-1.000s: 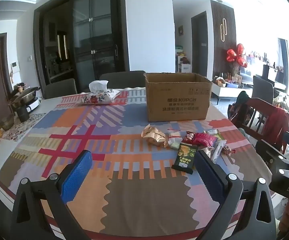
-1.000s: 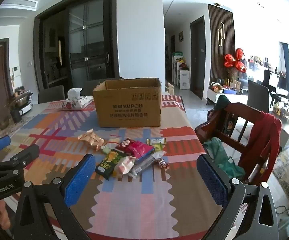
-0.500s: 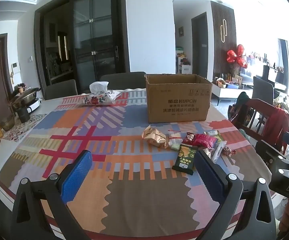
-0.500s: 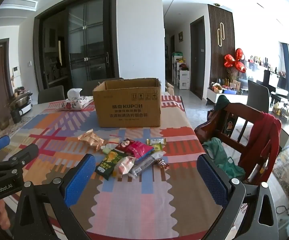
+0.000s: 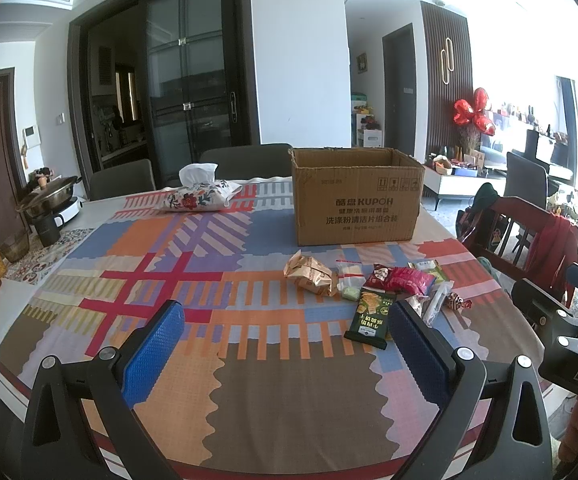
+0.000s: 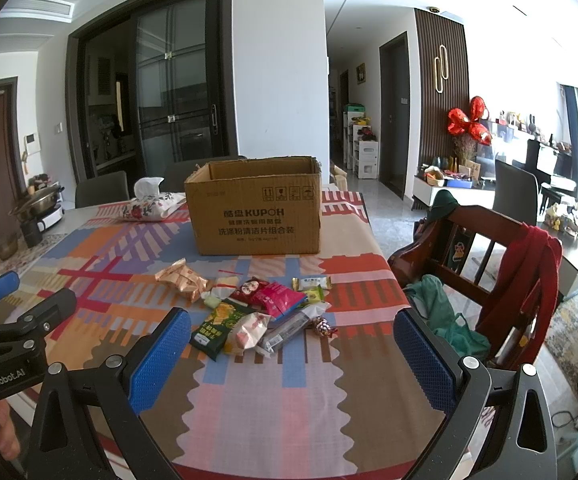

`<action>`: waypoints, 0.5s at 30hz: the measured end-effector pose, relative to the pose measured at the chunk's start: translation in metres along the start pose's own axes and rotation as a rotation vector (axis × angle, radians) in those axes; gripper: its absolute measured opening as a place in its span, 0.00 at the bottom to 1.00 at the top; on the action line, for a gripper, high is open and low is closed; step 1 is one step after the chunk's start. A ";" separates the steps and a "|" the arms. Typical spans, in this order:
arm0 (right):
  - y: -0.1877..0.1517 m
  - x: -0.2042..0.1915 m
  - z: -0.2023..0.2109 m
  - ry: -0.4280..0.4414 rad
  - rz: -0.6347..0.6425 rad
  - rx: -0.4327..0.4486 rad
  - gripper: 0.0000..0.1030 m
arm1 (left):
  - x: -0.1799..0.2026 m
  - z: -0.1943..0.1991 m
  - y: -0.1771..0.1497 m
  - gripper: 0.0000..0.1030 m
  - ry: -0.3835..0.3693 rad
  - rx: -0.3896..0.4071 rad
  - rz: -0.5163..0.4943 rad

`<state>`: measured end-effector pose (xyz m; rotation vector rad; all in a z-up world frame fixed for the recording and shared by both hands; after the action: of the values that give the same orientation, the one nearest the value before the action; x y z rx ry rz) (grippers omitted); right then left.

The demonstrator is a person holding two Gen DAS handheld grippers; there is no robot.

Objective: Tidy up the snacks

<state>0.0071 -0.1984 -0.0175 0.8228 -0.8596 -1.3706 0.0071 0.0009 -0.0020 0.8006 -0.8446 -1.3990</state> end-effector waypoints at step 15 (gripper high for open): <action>0.000 0.000 0.000 0.000 -0.001 0.000 0.99 | 0.000 0.001 0.000 1.00 0.002 0.000 -0.001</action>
<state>0.0070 -0.1987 -0.0173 0.8236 -0.8594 -1.3711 0.0068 0.0004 -0.0016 0.8020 -0.8428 -1.3987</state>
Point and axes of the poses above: each gripper's, at about its wrist camera, not at the fingertips, and z roughly against the way its jaws point, x to its right, y to its top, the point moved 1 cm from there along -z, roughly the way its jaws point, and after that the axes turned 5 degrees about z, right-handed, at the moved point
